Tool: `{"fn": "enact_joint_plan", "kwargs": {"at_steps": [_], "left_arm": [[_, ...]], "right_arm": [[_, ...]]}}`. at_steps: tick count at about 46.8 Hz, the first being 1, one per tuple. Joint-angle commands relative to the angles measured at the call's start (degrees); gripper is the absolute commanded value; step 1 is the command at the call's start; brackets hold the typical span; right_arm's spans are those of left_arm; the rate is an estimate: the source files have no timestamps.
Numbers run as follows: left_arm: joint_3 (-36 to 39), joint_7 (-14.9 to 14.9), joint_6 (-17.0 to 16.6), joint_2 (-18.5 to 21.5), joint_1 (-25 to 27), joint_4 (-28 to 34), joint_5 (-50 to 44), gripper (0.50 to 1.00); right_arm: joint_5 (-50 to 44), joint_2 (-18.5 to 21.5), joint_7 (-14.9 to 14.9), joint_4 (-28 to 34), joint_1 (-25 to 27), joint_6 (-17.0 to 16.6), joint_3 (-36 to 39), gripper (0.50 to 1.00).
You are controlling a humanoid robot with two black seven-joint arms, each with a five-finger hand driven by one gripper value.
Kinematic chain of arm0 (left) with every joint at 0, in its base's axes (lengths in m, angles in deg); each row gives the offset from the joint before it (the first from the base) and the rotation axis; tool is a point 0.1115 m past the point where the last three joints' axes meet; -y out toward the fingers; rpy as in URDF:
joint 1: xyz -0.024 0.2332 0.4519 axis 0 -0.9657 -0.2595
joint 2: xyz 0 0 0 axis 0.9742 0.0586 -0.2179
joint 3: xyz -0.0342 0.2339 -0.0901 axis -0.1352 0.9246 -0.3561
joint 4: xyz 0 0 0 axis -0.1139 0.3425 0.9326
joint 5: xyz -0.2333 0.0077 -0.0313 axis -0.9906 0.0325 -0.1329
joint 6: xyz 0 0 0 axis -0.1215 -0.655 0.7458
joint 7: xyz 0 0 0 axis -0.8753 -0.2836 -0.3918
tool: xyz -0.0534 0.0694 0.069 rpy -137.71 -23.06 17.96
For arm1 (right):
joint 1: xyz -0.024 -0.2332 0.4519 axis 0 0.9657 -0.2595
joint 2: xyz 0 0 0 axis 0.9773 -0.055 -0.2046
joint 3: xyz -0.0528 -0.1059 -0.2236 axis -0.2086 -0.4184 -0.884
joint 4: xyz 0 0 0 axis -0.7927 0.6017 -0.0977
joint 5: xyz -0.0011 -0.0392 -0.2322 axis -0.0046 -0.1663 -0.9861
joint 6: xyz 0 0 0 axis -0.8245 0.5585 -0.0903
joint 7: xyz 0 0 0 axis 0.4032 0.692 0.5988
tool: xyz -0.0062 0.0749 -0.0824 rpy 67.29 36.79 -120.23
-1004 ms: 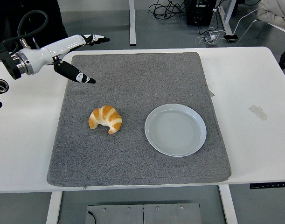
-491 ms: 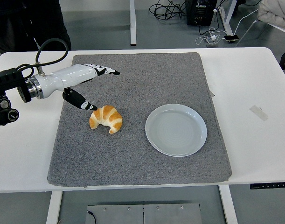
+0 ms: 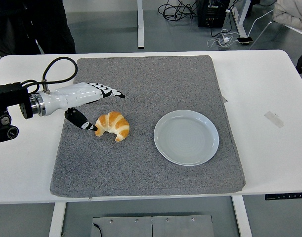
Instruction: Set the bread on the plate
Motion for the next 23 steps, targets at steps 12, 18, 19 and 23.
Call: {"fn": "enact_joint_plan", "kwargs": {"at_steps": [12,18,19,23], "left_arm": [[2.21,0.05,-1.84,-3.05,-0.71,-1.62,0.47,0.977],[2.3,-0.04,-2.55,-5.42,-1.59,-4.26,0.38,0.977],[2.3,0.05,-2.55,-5.69,-1.67,-4.52,0.38,0.977],[2.3,0.05,-2.55,-6.21,-1.68,-5.32,0.38,0.977]], "right_arm": [[0.0,0.0,0.0,0.0,0.0,0.0,0.03,1.0],[0.0,0.0,0.0,0.0,0.0,0.0,0.03,1.0],[0.0,0.0,0.0,0.0,0.0,0.0,-0.06,1.0],[0.0,0.0,0.0,0.0,0.0,0.0,0.03,1.0]]}}
